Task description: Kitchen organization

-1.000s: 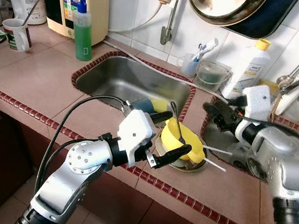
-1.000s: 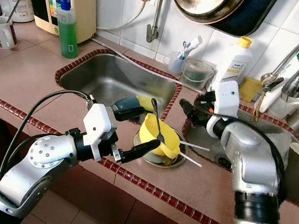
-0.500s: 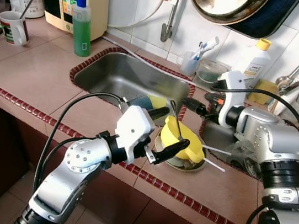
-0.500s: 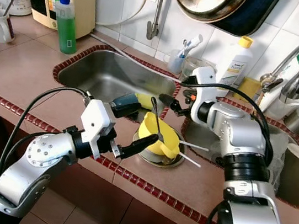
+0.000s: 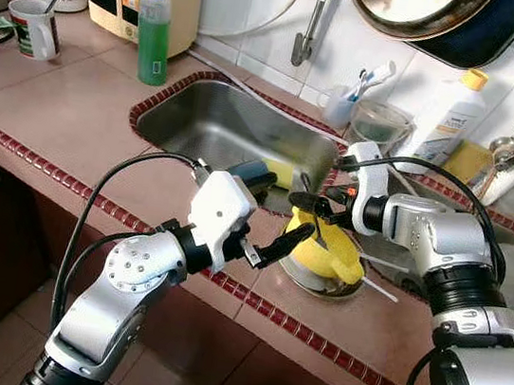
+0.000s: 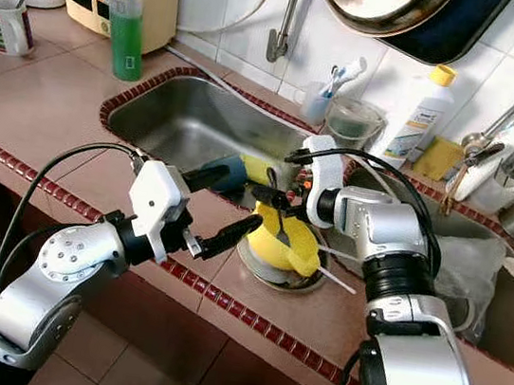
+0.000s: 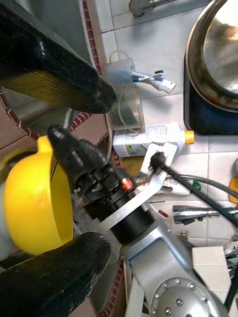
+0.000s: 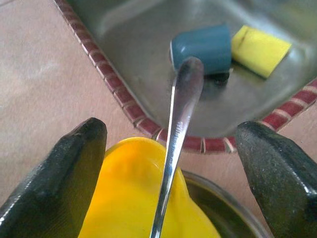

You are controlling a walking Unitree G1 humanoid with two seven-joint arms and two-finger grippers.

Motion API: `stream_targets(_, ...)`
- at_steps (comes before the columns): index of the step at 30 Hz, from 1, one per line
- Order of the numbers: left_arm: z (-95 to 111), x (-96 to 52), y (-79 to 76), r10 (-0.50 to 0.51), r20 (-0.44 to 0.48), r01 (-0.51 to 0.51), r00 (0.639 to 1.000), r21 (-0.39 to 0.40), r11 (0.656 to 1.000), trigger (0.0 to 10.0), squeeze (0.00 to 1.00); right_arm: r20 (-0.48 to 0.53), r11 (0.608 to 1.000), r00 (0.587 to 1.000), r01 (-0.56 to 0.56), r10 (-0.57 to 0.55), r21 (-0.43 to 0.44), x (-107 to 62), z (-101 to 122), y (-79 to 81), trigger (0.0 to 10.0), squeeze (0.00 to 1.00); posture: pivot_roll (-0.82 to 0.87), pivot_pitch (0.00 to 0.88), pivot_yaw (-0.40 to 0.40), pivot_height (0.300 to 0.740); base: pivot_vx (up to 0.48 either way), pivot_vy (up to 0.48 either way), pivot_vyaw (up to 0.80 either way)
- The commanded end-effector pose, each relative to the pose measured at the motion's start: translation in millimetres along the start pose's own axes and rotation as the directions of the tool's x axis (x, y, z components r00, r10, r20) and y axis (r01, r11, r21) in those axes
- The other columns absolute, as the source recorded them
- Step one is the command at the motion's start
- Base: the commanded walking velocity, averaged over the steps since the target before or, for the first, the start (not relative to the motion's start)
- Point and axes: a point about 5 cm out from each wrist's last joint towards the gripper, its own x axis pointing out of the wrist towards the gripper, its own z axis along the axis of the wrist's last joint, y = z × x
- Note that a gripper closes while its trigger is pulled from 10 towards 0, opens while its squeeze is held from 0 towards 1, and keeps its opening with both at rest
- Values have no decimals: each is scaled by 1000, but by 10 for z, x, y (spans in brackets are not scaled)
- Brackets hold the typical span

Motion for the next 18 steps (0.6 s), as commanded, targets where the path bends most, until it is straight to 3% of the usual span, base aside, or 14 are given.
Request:
stream_targets(1,85,50,-18,-7,27,7,1000,19,1000,10000,0,-43,1000,999,18,-18,-8,-47,-80,-64,10000,0,38,47,-175,740,0,0,0)
stream_targets(15,97,74,22,7,37,-8,999,27,1000,10000,0,-27,999,999,27,-28,-24,-131,-10,-112,10000,0,28,44,-171,740,0,0,0)
stream_targets(18,97,81,28,9,38,-10,999,29,1000,10000,0,20,999,1000,12,-11,-29,-162,73,-112,10000,0,29,41,-172,740,0,0,0)
